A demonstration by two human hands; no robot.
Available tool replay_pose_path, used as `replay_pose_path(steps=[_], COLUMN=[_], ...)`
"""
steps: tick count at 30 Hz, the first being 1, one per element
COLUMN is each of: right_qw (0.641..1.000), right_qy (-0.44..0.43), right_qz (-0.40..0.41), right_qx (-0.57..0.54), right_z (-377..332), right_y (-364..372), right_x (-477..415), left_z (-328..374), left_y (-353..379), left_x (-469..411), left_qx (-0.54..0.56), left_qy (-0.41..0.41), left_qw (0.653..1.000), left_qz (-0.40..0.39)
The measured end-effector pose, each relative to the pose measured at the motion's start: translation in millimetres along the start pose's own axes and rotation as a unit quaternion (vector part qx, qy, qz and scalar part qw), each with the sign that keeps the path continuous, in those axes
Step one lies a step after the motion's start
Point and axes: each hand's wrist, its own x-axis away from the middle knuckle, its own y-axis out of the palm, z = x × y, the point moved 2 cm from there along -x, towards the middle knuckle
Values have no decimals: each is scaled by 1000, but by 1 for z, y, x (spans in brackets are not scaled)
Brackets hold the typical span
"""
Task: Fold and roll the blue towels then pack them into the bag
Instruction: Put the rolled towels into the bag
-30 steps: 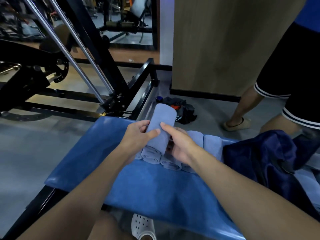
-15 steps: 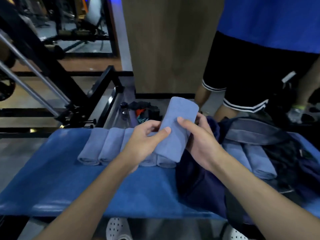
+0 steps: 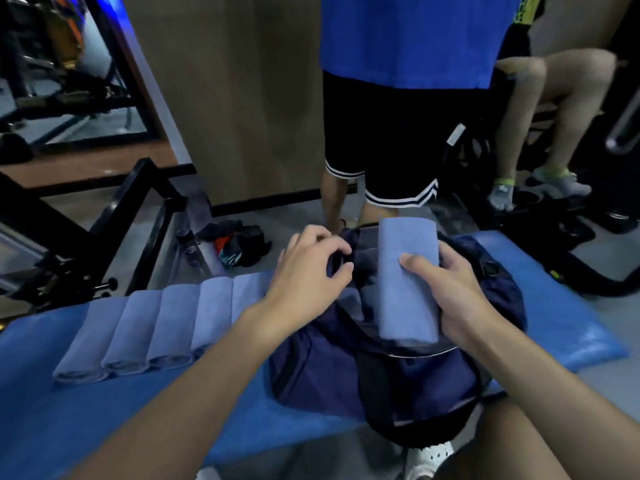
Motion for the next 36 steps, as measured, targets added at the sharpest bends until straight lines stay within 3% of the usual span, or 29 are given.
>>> replay_pose_path(steps=[4, 7, 18, 36], right_qw=[998, 994, 975, 985], right_qy=[49, 86, 168, 135], right_qz=[-28, -50, -93, -11], right_qx=[22, 37, 112, 109], right_z=[15, 28, 41, 73], right_y=[-19, -19, 23, 92], right_x=[-5, -15, -54, -91], left_z=[7, 0, 2, -12], left_y=[27, 31, -7, -23], left_x=[-12, -11, 7, 18], left_qx=[-222, -276, -208, -142], left_qy=[15, -4, 12, 22], left_qw=[973, 957, 973, 985], left_qz=[-53, -84, -105, -91])
